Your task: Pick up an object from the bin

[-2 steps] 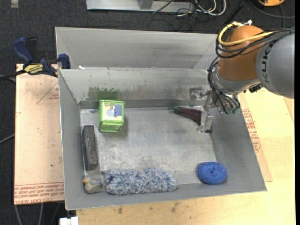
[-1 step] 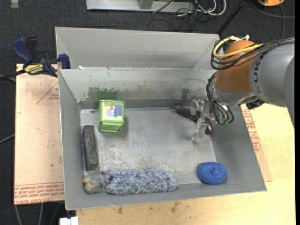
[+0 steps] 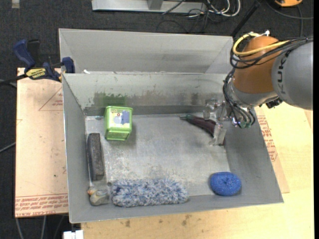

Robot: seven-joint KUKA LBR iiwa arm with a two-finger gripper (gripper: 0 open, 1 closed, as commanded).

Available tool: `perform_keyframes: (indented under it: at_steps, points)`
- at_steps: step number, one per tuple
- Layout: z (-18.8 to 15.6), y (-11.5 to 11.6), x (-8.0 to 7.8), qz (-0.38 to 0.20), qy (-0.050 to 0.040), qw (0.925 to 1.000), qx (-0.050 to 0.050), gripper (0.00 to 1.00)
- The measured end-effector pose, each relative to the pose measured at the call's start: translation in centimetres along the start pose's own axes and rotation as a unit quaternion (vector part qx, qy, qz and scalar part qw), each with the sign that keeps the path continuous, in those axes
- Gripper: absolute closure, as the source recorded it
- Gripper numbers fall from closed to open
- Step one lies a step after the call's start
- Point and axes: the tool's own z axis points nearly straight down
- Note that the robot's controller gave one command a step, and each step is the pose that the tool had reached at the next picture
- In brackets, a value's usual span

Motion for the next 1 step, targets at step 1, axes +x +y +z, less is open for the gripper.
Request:
perform_keyframes:
  at_steps: [1]
  points:
    - [2.60,0.20,-0.57,0.069,-0.0019,0.9976,0.000,0.00]
